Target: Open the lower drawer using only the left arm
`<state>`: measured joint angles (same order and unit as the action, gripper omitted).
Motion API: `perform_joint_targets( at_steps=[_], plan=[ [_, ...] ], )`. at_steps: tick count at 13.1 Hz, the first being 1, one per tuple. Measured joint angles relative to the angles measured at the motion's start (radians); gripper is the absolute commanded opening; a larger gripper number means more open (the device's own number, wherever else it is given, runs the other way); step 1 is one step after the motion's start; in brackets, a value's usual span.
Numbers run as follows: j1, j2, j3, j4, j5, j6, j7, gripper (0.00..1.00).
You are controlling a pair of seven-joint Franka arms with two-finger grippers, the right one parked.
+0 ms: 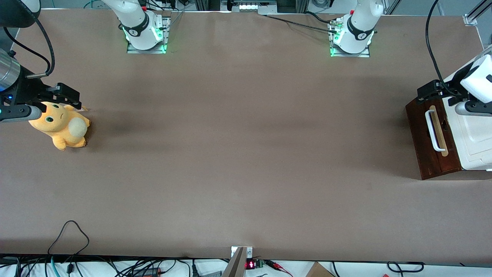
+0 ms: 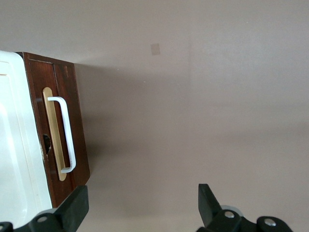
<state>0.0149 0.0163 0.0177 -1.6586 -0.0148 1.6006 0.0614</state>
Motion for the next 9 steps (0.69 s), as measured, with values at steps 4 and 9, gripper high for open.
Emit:
perform_joint_targets(
  at_steps=[4, 9],
  plan=[
    [-0.001, 0.0, -0.006, 0.012, 0.0, -0.025, 0.001, 1.0],
    [-0.002, 0.0, -0.008, 0.017, 0.0, -0.051, 0.004, 1.0]
  ],
)
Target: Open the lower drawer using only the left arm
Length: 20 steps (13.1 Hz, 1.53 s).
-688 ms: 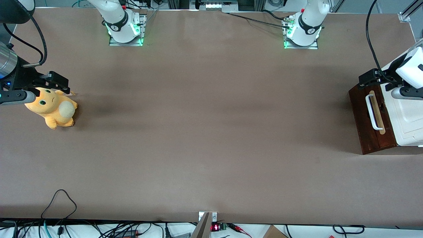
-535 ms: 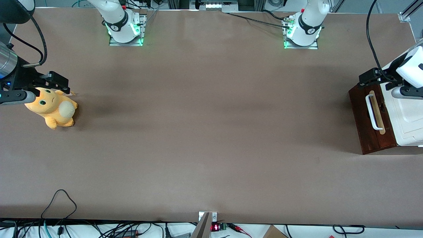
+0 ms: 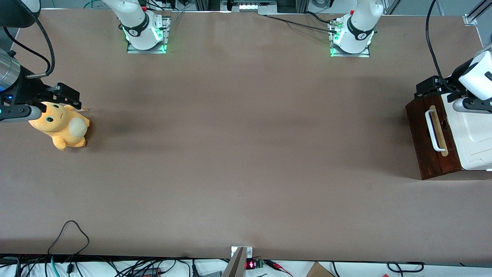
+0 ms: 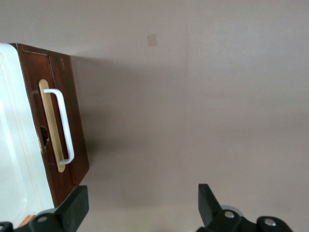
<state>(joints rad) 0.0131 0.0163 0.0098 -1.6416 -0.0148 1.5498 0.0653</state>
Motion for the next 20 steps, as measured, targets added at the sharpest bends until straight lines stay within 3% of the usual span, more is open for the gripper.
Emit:
perform_joint_targets(
  at_steps=[7, 9, 12, 15, 20],
  plan=[
    [0.002, 0.01, 0.006, 0.0, 0.0, -0.003, 0.0, 1.0],
    [0.0, 0.015, 0.004, 0.0, 0.037, 0.004, 0.0, 1.0],
    [-0.01, 0.033, -0.072, -0.001, 0.273, 0.004, -0.044, 1.0],
    [-0.027, 0.075, -0.179, -0.018, 0.521, -0.057, -0.235, 0.98],
    [-0.059, 0.185, -0.277, -0.133, 0.821, -0.149, -0.545, 0.97]
  ],
)
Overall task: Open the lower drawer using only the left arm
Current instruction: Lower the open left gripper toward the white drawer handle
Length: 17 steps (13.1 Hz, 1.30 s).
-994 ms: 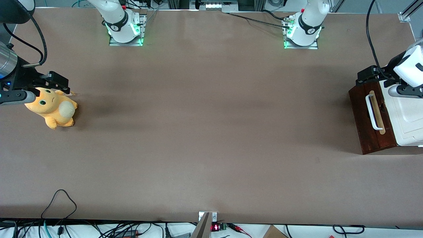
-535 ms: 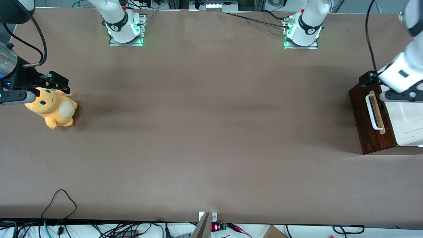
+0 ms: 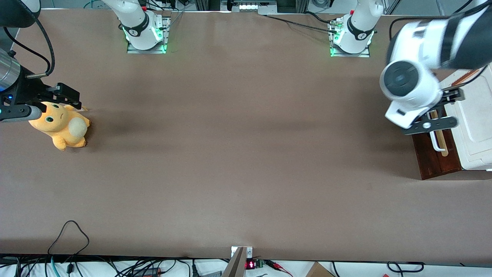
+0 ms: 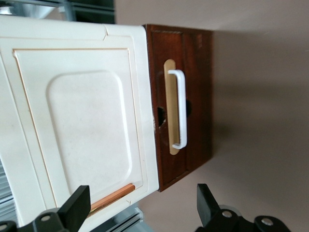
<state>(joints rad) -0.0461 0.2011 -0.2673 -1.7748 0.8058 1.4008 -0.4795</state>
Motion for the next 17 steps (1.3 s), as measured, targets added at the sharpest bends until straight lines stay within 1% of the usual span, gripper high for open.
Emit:
perform_joint_targets(
  at_steps=[3, 5, 7, 9, 13, 14, 16, 17],
  plan=[
    [-0.018, 0.097, -0.043, -0.082, 0.146, -0.05, -0.175, 0.91],
    [-0.01, 0.166, -0.043, -0.127, 0.201, -0.053, -0.279, 0.91],
    [0.024, 0.243, -0.041, -0.175, 0.303, -0.045, -0.374, 0.9],
    [0.065, 0.289, -0.04, -0.237, 0.393, -0.009, -0.449, 0.88],
    [0.092, 0.291, -0.03, -0.324, 0.502, 0.051, -0.469, 0.85],
    [0.091, 0.289, -0.017, -0.346, 0.533, 0.072, -0.469, 0.9],
    [0.091, 0.286, 0.012, -0.387, 0.583, 0.097, -0.472, 0.9],
    [0.091, 0.286, 0.022, -0.399, 0.593, 0.099, -0.477, 0.9]
  ],
)
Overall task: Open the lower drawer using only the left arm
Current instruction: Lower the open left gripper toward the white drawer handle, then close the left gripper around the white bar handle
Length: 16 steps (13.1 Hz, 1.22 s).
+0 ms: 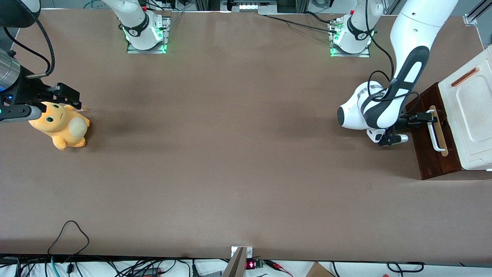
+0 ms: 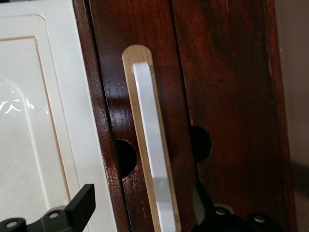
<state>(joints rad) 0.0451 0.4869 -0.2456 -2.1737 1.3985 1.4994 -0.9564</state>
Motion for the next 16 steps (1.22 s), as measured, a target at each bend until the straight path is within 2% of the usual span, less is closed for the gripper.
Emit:
perform_joint_targets(
  at_steps=[6, 12, 16],
  plan=[
    [-0.043, 0.007, 0.008, -0.027, 0.006, -0.035, -0.071, 0.87],
    [-0.047, 0.073, 0.021, -0.008, 0.078, -0.086, -0.155, 0.8],
    [-0.037, 0.109, 0.049, 0.028, 0.094, -0.086, -0.158, 0.73]
  ],
)
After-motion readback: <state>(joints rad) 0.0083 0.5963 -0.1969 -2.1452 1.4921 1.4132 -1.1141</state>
